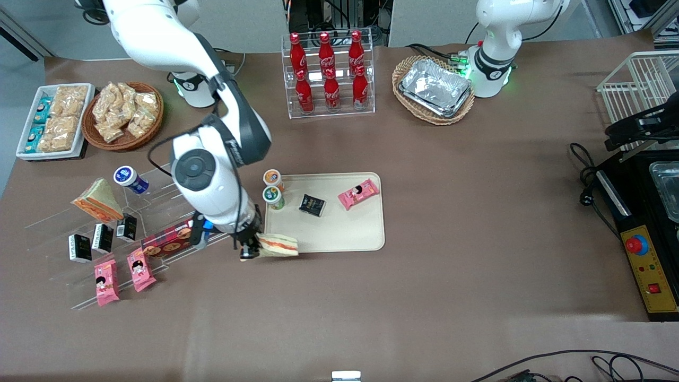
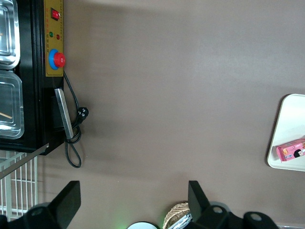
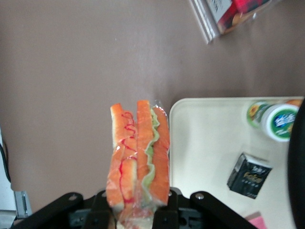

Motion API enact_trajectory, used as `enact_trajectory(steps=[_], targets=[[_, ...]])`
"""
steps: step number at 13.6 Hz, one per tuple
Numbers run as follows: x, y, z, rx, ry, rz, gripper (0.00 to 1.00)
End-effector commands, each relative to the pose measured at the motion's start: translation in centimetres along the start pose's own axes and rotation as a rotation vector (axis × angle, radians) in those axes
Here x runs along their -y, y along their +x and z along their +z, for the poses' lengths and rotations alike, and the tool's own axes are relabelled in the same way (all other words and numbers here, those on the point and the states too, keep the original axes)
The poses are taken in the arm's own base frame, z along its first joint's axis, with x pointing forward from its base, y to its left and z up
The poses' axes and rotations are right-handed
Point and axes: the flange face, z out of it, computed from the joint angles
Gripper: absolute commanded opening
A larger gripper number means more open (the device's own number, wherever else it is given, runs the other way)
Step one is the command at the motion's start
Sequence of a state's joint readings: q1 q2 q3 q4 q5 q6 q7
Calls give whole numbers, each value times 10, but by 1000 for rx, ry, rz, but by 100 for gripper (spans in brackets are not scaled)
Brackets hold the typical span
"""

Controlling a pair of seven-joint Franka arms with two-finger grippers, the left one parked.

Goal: Place sandwich on tray
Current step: 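Carry the sandwich over the cream tray with the right gripper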

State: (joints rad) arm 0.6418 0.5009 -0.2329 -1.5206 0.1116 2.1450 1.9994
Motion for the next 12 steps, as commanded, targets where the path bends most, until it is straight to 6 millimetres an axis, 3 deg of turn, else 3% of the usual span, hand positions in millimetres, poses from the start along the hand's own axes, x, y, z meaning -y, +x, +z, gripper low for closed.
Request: enact_trajectory(steps=[1, 4, 7, 12], targets=[[5, -34, 36, 1, 37, 48, 4], [-5, -61, 57, -7, 31, 25, 4], [-13, -75, 73, -4, 38, 3, 5], [-50, -108, 115, -28, -20, -51, 5]])
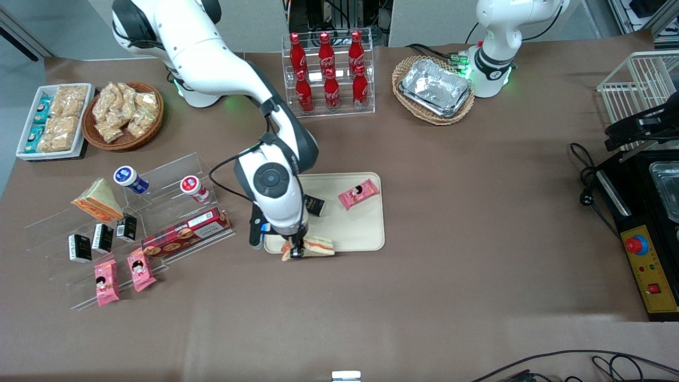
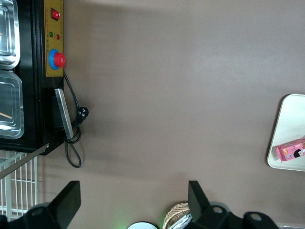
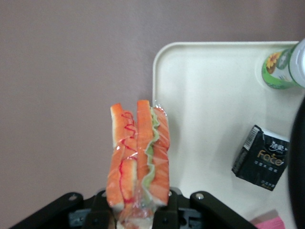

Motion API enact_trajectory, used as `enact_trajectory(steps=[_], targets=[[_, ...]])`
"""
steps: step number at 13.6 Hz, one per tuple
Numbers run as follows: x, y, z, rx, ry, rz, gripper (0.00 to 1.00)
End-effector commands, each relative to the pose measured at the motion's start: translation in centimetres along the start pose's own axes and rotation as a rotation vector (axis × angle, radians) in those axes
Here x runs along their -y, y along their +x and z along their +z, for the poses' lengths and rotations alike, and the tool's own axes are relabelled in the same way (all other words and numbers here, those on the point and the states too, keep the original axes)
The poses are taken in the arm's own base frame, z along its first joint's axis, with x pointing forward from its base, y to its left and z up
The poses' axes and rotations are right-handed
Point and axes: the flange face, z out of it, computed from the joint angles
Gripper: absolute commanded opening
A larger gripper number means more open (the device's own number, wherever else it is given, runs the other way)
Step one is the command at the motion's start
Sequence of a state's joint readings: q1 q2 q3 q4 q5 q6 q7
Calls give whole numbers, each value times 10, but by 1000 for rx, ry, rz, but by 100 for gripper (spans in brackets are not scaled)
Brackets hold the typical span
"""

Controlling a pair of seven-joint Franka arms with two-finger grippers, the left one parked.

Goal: Place sandwich on tray
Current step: 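Carry the sandwich over the cream tray with the right gripper, then lower the sandwich onto the tray and open the right gripper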

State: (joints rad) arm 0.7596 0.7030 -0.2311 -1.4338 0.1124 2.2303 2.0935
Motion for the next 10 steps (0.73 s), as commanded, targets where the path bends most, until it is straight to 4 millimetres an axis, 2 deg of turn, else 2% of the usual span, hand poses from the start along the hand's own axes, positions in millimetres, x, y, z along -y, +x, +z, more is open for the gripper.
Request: enact_trajectory(steps=[1, 2, 5, 7, 10], targets=[[-19, -25, 32, -2, -32, -12, 5], [-33, -38, 43, -2, -53, -30, 5], [-44, -47, 59, 0, -81, -39, 5], [-47, -46, 68, 33, -114, 3, 5], [-39, -37, 69, 64, -132, 46, 6]])
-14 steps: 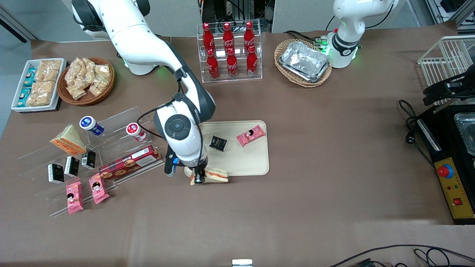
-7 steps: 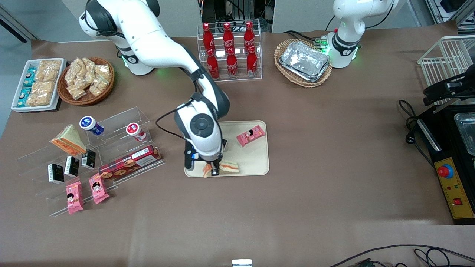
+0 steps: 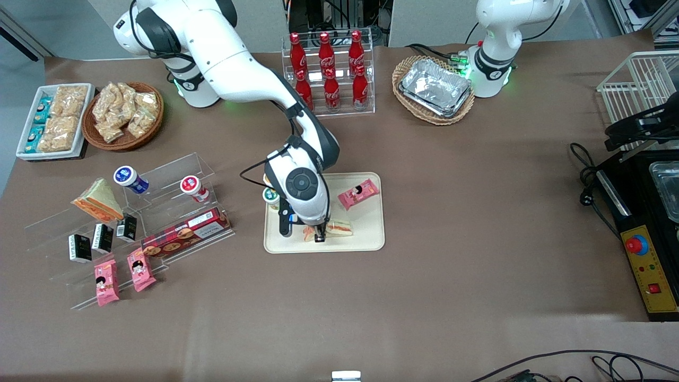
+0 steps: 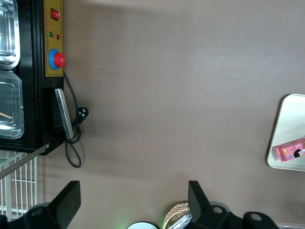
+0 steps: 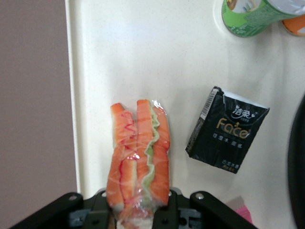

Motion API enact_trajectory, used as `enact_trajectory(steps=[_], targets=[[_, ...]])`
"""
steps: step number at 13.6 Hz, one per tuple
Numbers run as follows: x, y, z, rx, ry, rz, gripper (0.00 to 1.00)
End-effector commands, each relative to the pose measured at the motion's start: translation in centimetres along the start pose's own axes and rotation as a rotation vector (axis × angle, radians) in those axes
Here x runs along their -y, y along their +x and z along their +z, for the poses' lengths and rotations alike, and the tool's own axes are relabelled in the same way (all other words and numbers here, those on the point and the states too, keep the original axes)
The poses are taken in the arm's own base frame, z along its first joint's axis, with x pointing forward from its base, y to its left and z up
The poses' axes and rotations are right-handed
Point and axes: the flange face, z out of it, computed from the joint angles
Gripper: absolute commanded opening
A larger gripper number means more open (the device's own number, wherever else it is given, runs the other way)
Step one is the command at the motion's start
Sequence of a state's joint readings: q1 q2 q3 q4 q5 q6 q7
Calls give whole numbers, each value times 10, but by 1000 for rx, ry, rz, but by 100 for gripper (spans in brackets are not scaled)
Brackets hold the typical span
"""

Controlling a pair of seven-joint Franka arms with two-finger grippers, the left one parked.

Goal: Place sandwich on tray
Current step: 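Lower the sandwich onto the tray and open the right gripper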

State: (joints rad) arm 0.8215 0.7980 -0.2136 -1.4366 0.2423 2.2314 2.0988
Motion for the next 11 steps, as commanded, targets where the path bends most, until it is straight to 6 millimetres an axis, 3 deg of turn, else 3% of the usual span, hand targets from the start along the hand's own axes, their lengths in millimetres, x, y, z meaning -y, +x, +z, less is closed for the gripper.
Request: enact_trajectory(steps=[1, 2, 8, 9, 10, 11], targets=[[12, 8, 1, 31, 3, 38, 9], [15, 11, 0, 29, 8, 43, 16], [33, 22, 0, 59, 84, 64, 20], [33, 22, 1, 61, 90, 70, 33], [34, 24, 2, 61, 90, 78, 58], [41, 34, 1, 60, 92, 95, 74]])
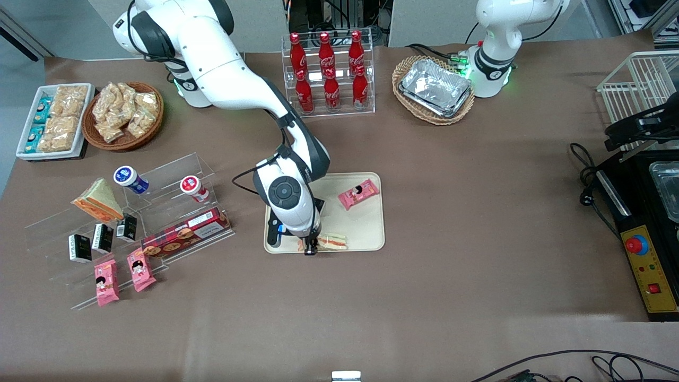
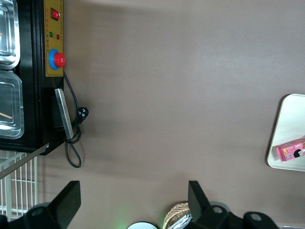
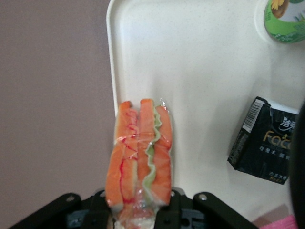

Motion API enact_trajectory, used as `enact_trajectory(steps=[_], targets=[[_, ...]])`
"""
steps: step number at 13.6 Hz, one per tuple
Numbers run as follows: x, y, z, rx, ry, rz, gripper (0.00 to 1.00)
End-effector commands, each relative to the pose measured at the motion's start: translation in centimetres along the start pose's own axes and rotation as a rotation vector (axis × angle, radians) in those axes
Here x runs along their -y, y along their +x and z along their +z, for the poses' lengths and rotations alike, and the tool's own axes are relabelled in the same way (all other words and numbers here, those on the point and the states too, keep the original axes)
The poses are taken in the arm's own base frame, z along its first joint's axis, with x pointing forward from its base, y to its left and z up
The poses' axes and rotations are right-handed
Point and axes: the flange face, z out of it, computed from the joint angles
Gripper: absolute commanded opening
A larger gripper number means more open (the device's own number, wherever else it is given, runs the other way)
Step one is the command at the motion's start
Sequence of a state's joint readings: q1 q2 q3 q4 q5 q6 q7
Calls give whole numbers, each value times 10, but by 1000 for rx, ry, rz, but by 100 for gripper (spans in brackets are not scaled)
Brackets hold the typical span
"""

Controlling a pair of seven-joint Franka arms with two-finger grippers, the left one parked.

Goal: Place sandwich on tray
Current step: 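Lower the sandwich onto the tray and open the right gripper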

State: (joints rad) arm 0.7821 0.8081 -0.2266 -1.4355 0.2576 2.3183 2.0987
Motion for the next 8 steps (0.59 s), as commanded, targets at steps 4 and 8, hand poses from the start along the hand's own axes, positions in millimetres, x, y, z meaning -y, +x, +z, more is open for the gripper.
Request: enact_trajectory(steps=[4, 8], targets=[[7, -2, -7, 10, 35, 4, 100], [8, -5, -62, 21, 11, -2, 100]])
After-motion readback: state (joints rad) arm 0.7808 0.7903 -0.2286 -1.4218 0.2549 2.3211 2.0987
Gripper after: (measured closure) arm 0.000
